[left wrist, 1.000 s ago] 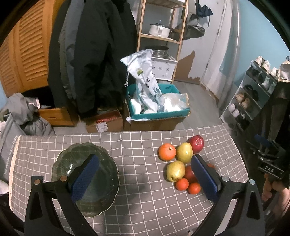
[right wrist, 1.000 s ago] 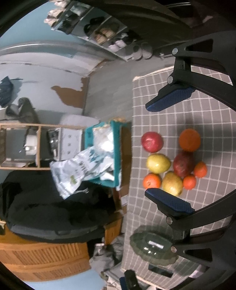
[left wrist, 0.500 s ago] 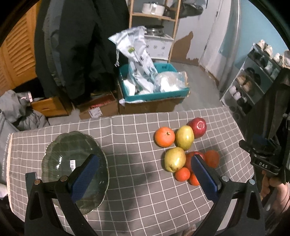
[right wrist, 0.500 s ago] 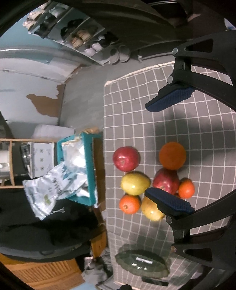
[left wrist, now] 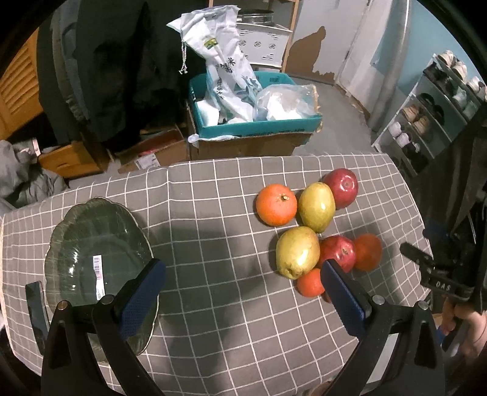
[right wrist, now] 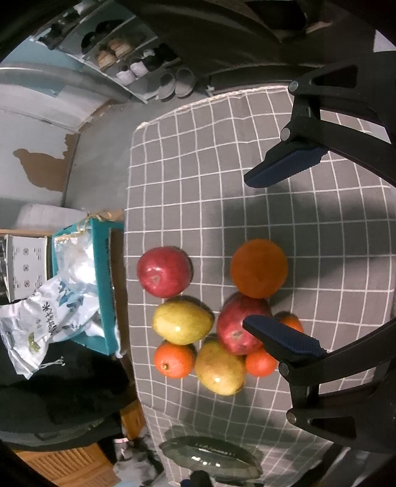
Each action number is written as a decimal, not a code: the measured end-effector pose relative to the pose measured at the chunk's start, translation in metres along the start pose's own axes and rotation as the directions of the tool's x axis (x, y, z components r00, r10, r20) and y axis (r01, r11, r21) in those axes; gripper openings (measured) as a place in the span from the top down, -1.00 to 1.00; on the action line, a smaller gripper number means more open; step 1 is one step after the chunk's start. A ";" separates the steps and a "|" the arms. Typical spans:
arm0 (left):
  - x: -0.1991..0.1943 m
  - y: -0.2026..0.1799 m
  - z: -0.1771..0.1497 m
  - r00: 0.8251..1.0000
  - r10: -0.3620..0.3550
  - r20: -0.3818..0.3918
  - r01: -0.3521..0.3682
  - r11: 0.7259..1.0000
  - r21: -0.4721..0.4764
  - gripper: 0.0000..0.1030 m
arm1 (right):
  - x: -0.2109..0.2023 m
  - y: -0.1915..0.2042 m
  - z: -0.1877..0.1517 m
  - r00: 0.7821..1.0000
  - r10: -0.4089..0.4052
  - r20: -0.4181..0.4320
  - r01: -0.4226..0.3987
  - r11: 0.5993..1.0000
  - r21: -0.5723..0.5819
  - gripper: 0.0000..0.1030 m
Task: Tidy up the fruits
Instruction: 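Move left tool toward the green mango while right tool approaches the large orange, then close left gripper on the green mango while right gripper closes on the large orange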
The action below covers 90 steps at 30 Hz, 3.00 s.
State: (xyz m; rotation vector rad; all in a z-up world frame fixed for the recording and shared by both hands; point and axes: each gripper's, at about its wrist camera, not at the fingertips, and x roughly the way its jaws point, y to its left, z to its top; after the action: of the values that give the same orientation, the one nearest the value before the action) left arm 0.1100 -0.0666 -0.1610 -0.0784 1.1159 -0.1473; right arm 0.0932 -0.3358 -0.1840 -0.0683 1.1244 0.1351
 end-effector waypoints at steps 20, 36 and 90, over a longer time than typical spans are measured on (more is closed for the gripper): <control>0.045 -0.023 -0.018 0.995 -0.038 -0.097 0.045 0.997 0.068 -0.98 | 0.044 0.020 0.000 0.992 0.001 -0.128 -0.008 0.998 -0.059 -0.65; 0.107 -0.038 -0.012 0.977 -0.067 -0.201 0.085 0.993 0.085 -0.98 | 0.083 0.013 -0.011 0.975 0.041 -0.217 -0.052 0.998 -0.044 -0.60; 0.078 -0.049 -0.007 0.995 -0.082 -0.059 0.089 0.986 0.144 -0.28 | 0.031 0.024 0.016 0.999 0.026 0.036 -0.026 1.000 0.000 -0.27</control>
State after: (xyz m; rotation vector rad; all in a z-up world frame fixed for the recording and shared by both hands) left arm 0.1338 -0.1273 -0.2266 0.0086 1.1521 -0.3090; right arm 0.1173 -0.3073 -0.2043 -0.0507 1.0901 0.1590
